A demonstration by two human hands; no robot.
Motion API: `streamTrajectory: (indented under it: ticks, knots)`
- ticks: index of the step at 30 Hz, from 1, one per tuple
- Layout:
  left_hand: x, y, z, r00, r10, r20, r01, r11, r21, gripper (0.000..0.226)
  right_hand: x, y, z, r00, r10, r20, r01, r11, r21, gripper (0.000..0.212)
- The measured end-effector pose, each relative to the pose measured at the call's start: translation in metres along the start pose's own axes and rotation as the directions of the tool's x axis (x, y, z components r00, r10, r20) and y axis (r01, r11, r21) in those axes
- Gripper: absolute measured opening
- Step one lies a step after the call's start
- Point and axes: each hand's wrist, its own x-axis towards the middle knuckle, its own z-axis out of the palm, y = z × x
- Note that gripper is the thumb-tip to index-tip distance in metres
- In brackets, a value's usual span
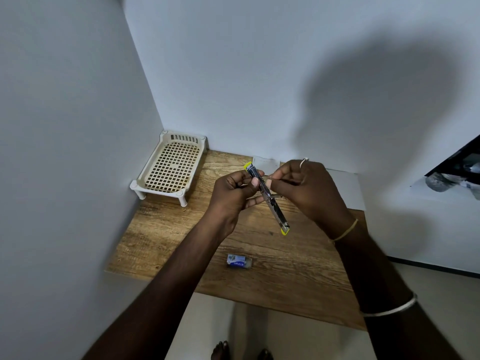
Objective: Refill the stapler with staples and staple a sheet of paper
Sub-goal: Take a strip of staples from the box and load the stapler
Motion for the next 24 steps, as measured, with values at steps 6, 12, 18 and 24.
streamTrajectory:
  ticks: [6,12,18,24]
  knots:
    - [-0.002,-0.002,0.001,1.000,-0.009,-0.002,0.009,1.000,0.008,0.013,0.007,0.003,0.002,0.991,-0.025,-0.130,0.026,1.000,0.004,0.019]
    - [-0.002,-0.001,0.000,1.000,-0.009,-0.001,0.009,1.000,-0.003,0.013,0.011,0.012,0.004,0.994,0.075,-0.074,-0.052,0.959,0.279,0.015]
    - [-0.005,-0.002,-0.001,1.000,-0.018,0.000,0.018,1.000,-0.009,0.012,0.013,0.018,0.004,0.992,0.123,0.009,-0.120,0.942,0.314,0.018]
    - [-0.008,-0.003,0.000,1.000,-0.014,0.008,0.014,1.000,-0.013,0.013,0.012,0.018,0.001,0.996,0.079,0.035,-0.085,0.969,0.232,0.022]
